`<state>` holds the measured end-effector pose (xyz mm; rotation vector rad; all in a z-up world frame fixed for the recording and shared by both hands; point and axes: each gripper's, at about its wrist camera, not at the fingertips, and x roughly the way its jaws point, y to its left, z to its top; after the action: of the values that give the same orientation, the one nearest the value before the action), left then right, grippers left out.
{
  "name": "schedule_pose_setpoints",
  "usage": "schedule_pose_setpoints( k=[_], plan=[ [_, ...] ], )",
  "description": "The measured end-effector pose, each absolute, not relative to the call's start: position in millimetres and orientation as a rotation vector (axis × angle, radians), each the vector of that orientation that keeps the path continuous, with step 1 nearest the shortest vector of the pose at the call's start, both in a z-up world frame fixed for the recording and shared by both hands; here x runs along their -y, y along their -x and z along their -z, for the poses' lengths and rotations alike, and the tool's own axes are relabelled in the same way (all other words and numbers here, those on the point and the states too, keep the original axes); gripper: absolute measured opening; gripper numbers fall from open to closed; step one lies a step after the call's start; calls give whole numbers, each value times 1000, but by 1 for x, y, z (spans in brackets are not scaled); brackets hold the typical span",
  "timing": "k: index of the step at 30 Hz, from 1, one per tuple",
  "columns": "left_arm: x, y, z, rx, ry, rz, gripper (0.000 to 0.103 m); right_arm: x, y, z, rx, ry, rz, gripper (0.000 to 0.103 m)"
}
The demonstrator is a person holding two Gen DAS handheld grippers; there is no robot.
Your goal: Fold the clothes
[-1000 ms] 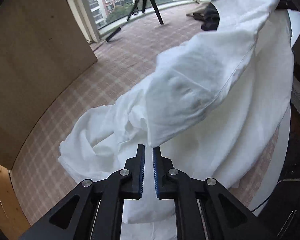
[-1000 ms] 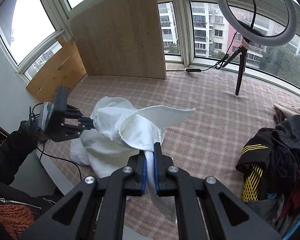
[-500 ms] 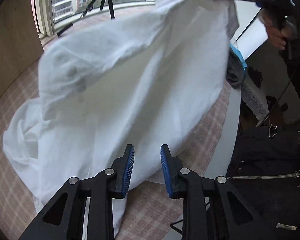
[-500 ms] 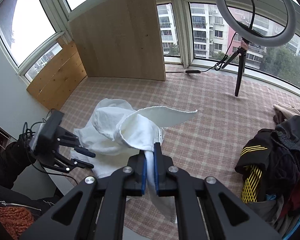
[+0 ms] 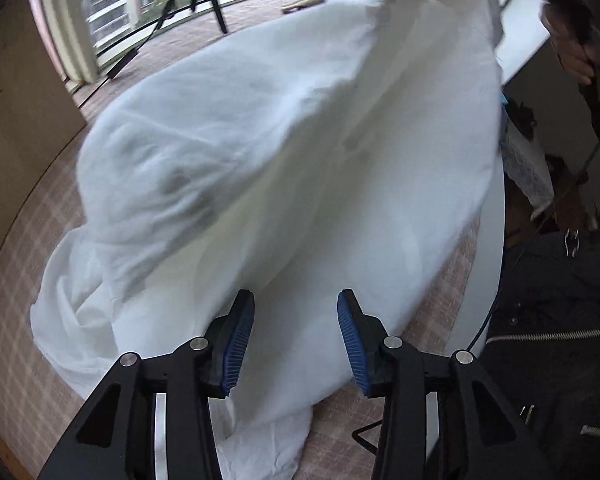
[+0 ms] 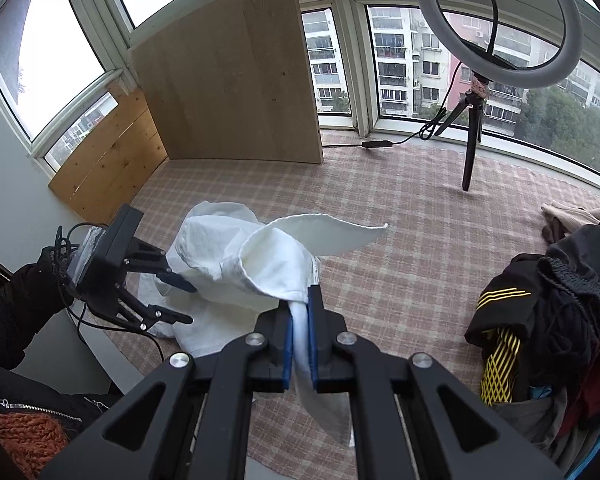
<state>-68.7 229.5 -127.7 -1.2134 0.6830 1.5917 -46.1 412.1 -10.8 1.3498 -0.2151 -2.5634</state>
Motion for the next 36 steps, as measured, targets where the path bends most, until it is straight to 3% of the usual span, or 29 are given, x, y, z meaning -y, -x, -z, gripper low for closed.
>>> schedule_pose_setpoints(
  k=[8, 19, 21, 22, 23, 25, 33, 36],
  plan=[
    [-240, 98, 156, -797, 1269, -1688, 45, -410, 49, 14, 212, -1361, 2556, 6],
    [-229, 82, 161, -749, 1307, -1582, 52, -410, 53, 20, 230, -1378, 2542, 6],
    [-225, 84, 164, -714, 1336, -1573, 48, -407, 54, 20, 221, -1380, 2530, 6],
    [-223, 86, 165, -697, 1349, -1569, 38, -406, 54, 20, 212, -1379, 2530, 6],
    [-221, 87, 167, -680, 1363, -1564, 21, -406, 53, 19, 203, -1380, 2532, 6],
    [-214, 82, 154, -634, 1344, -1584, 4, -406, 52, 19, 186, -1381, 2538, 6],
    [-160, 40, 65, -457, 1149, -1761, 2, -429, 51, 36, 232, -1462, 2563, 6],
    [-155, 52, 61, -456, 1144, -1766, 2, -435, 48, 41, 271, -1482, 2551, 6]
  ],
)
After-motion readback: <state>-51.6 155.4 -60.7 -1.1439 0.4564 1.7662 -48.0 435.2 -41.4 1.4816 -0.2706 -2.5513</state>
